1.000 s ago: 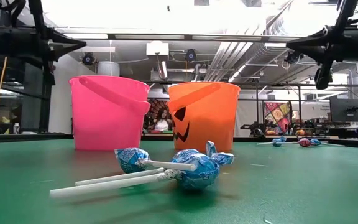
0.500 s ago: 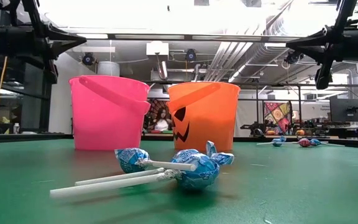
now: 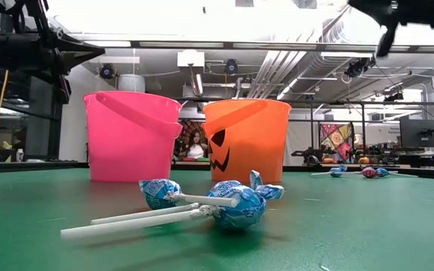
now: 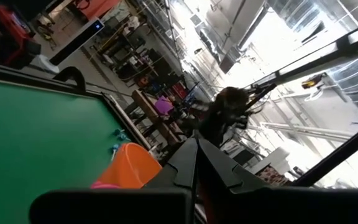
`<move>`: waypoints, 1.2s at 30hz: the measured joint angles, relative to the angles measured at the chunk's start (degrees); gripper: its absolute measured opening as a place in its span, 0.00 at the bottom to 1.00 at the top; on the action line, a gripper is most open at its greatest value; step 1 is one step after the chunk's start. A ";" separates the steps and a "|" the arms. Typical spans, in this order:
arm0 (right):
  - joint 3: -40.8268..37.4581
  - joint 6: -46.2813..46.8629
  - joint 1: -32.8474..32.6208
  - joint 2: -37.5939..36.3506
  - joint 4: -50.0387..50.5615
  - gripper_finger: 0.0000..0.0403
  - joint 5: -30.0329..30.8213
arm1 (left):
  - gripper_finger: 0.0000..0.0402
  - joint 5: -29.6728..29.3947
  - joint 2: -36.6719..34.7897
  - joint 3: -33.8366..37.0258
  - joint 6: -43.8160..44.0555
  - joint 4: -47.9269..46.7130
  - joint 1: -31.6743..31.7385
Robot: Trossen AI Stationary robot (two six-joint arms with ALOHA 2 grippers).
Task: Sort candy by brand, put in halloween buckets
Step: Put the pink lollipop into the pink bucket
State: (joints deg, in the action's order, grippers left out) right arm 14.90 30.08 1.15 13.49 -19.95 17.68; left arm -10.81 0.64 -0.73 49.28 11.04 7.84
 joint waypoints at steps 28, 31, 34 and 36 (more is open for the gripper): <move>36.35 4.33 32.65 68.24 71.18 0.47 -23.27 | 0.01 0.01 0.00 0.00 0.07 -0.72 -0.02; 36.39 -4.35 32.14 68.08 75.08 0.47 -22.62 | 0.01 0.00 0.00 0.00 0.05 -0.72 -0.02; 36.45 -13.70 32.01 67.50 77.79 0.46 -21.63 | 0.01 -0.01 0.00 0.00 0.00 -0.85 0.02; 36.43 -19.53 31.83 67.81 78.13 0.46 -18.96 | 0.01 -0.04 0.00 0.00 0.00 -0.87 0.02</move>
State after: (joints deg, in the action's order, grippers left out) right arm 51.33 10.54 32.98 81.30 58.18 -1.28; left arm -10.85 0.64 -0.73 49.28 10.17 7.86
